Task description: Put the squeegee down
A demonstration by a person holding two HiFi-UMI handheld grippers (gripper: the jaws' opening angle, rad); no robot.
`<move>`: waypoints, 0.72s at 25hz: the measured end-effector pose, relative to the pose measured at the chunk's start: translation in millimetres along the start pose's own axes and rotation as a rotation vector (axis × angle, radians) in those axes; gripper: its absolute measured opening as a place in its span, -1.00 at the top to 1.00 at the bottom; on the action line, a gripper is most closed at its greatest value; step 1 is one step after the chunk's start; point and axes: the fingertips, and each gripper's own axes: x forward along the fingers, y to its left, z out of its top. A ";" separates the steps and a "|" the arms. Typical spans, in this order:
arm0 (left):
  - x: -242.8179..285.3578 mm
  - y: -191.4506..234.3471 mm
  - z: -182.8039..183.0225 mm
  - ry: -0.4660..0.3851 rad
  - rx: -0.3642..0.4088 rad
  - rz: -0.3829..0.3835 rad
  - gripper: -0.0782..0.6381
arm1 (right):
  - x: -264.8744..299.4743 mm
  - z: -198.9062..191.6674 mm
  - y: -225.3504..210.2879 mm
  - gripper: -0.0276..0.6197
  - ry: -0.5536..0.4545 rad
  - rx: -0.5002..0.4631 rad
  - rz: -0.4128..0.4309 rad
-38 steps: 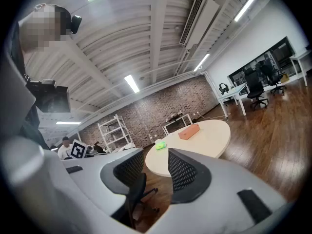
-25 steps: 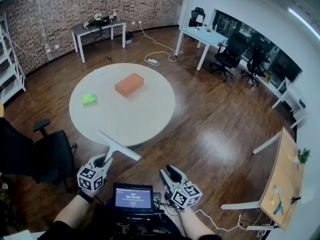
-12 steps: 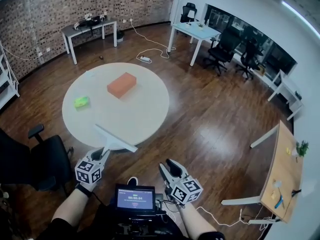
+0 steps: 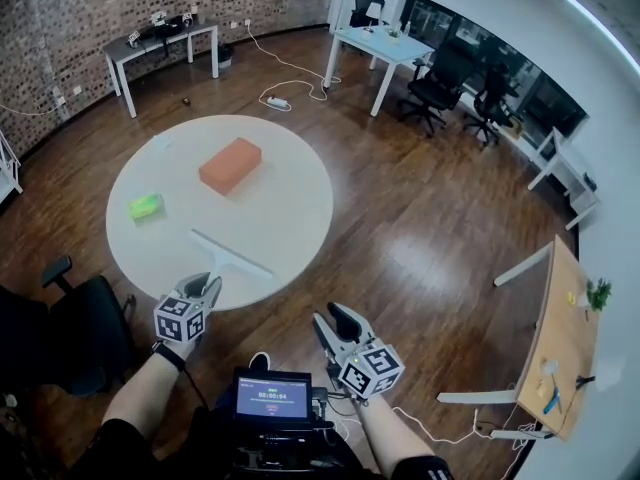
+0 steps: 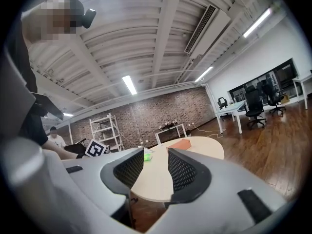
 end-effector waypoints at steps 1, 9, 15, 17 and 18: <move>9.4 5.5 2.1 0.007 0.006 -0.001 0.55 | 7.5 2.2 -3.7 0.36 0.001 -0.001 -0.005; 82.6 47.1 0.6 0.076 0.037 -0.029 0.55 | 64.8 18.3 -31.6 0.36 0.018 0.030 -0.035; 140.7 77.7 -6.9 0.143 0.077 -0.025 0.55 | 84.9 21.2 -52.7 0.36 0.036 0.033 -0.070; 160.0 85.9 -9.6 0.163 0.076 -0.025 0.55 | 88.4 19.3 -61.1 0.36 0.043 0.044 -0.086; 169.9 89.9 -11.3 0.174 0.076 -0.024 0.55 | 90.2 18.1 -66.0 0.36 0.046 0.052 -0.096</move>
